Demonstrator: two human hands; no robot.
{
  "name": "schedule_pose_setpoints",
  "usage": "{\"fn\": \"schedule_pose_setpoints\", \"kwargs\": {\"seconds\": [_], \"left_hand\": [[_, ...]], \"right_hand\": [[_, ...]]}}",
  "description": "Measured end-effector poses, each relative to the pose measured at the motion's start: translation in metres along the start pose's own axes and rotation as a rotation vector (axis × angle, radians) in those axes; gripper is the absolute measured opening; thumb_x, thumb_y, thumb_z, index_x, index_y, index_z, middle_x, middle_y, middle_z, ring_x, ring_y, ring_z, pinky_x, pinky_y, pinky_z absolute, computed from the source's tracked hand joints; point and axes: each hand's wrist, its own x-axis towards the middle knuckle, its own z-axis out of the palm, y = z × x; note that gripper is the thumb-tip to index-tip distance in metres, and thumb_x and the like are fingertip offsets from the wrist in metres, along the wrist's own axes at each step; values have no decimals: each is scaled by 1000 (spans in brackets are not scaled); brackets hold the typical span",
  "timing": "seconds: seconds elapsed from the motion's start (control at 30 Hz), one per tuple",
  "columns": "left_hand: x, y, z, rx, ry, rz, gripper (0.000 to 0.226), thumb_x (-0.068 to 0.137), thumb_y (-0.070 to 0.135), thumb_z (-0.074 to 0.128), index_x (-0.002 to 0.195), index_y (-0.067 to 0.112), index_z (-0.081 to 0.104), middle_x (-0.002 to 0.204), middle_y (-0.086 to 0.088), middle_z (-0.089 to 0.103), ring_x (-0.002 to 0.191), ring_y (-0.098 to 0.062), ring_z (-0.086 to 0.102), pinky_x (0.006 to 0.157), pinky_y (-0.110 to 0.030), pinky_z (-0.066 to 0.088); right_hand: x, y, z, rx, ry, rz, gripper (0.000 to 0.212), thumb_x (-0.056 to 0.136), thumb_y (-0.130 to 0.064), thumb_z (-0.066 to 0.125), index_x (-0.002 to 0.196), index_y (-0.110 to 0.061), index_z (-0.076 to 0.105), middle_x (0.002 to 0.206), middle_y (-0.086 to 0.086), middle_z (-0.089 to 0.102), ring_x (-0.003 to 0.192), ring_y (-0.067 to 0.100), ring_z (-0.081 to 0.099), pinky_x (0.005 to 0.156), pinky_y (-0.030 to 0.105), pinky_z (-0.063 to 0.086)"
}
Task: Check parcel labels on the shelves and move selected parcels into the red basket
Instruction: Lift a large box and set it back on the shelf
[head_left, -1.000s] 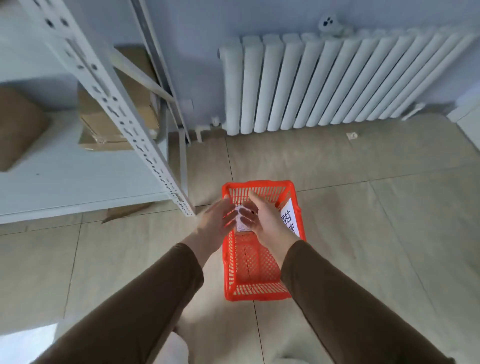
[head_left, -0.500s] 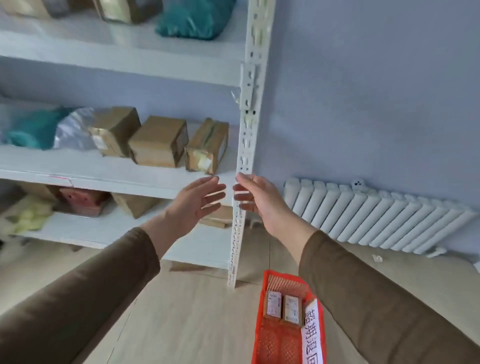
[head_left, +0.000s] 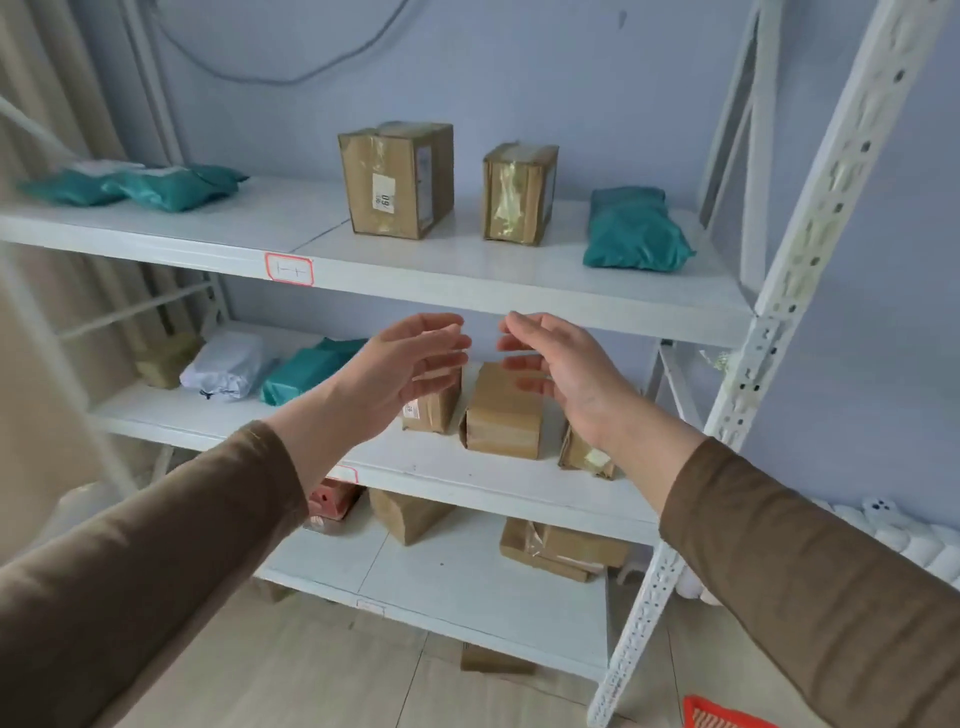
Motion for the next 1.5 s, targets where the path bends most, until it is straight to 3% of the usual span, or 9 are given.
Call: {"fn": "schedule_pose_setpoints", "kwargs": {"seconds": [0.43, 0.6, 0.67, 0.8, 0.97, 1.07, 1.27, 1.4, 1.5], "left_hand": [[107, 85, -134, 72, 65, 207, 22, 101, 21, 64, 121, 14, 67, 114, -6, 71, 112, -23, 67, 104, -40, 53], [148, 109, -173, 111, 89, 289, 23, 99, 23, 65, 122, 22, 66, 117, 8, 70, 115, -6, 64, 117, -37, 41], [168, 120, -190, 126, 68, 319, 33, 97, 26, 69, 129, 26, 63, 126, 13, 67, 119, 5, 59, 123, -36, 32], [216, 137, -222, 139, 13, 302, 78, 84, 41, 75, 154, 29, 43, 164, 6, 36, 152, -9, 31, 127, -37, 17], [293, 150, -248, 92, -46, 212, 84, 95, 49, 68, 164, 29, 22, 170, 7, 25, 159, -14, 14, 130, -39, 12], [341, 156, -260, 54, -83, 127, 93, 91, 57, 68, 165, 26, 19, 172, 4, 17, 160, -18, 13, 130, -40, 14], [400, 151, -272, -41, -211, -42, 122, 68, 72, 77, 164, 21, 23, 170, 1, 23, 156, -21, 26, 128, -42, 22], [405, 142, -268, -3, -266, -31, 50, 88, 56, 67, 123, 21, 68, 117, 1, 68, 109, -19, 62, 99, -32, 48], [398, 138, -268, -17, -312, 30, 47, 85, 52, 65, 118, 20, 73, 111, -1, 75, 110, -24, 68, 96, -35, 53]], "right_hand": [[155, -70, 89, -12, -13, -186, 44, 98, -38, 65, 121, -1, 66, 101, 1, 69, 95, 16, 65, 85, 32, 56], [216, -87, 108, -28, 20, -205, 34, 97, -47, 63, 116, -20, 65, 111, -5, 67, 109, 14, 63, 103, 40, 50], [238, -94, 114, -54, 48, -229, 34, 98, -50, 61, 121, -26, 62, 123, -8, 64, 121, 15, 58, 109, 41, 47], [279, -105, 127, -93, 119, -225, 58, 96, -59, 56, 144, -27, 53, 141, -11, 55, 134, 12, 49, 112, 39, 40], [326, -117, 147, -50, 243, -118, 48, 91, -66, 62, 130, -40, 54, 155, -12, 45, 145, 12, 39, 118, 43, 34], [358, -119, 160, -44, 316, -49, 65, 87, -70, 62, 144, -41, 49, 161, -9, 39, 149, 15, 35, 120, 47, 30], [408, -110, 178, 52, 483, 90, 96, 54, -85, 73, 135, -33, 63, 134, -6, 64, 132, 21, 56, 109, 44, 43], [422, -99, 182, 111, 503, 104, 111, 36, -87, 80, 132, -34, 66, 136, -4, 67, 129, 22, 59, 113, 43, 41], [425, -88, 179, 174, 490, 60, 108, 37, -83, 81, 135, -40, 64, 144, -5, 62, 137, 20, 53, 119, 48, 33]]}}
